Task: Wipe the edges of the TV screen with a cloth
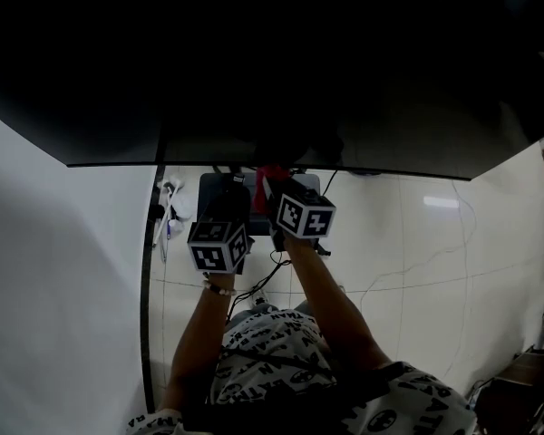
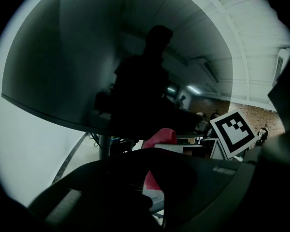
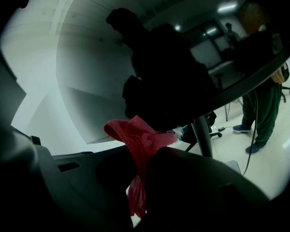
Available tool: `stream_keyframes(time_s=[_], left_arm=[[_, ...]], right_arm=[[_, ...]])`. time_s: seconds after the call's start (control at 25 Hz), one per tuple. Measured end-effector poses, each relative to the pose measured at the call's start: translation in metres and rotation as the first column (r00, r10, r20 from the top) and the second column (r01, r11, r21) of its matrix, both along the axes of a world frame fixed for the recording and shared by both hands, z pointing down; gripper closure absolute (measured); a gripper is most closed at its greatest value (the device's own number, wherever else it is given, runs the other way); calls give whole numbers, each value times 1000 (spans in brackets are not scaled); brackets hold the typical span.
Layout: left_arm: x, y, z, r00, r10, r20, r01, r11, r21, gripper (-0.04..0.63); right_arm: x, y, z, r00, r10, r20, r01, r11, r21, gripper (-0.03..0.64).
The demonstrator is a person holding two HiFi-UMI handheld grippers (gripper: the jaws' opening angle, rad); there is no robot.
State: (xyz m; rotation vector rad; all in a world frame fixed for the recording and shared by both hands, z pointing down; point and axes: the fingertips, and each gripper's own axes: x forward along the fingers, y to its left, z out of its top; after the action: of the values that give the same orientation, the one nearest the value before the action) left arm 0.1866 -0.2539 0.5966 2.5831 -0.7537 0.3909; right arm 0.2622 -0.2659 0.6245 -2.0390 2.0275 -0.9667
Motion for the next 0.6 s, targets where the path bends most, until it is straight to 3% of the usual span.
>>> stream_keyframes(time_s=[0.6], left_arm=[[47,35,1,997,71,-16,-72,997,-24,601]], right_arm=[[55,41,-9,997,76,-15,-76,997,12,540]])
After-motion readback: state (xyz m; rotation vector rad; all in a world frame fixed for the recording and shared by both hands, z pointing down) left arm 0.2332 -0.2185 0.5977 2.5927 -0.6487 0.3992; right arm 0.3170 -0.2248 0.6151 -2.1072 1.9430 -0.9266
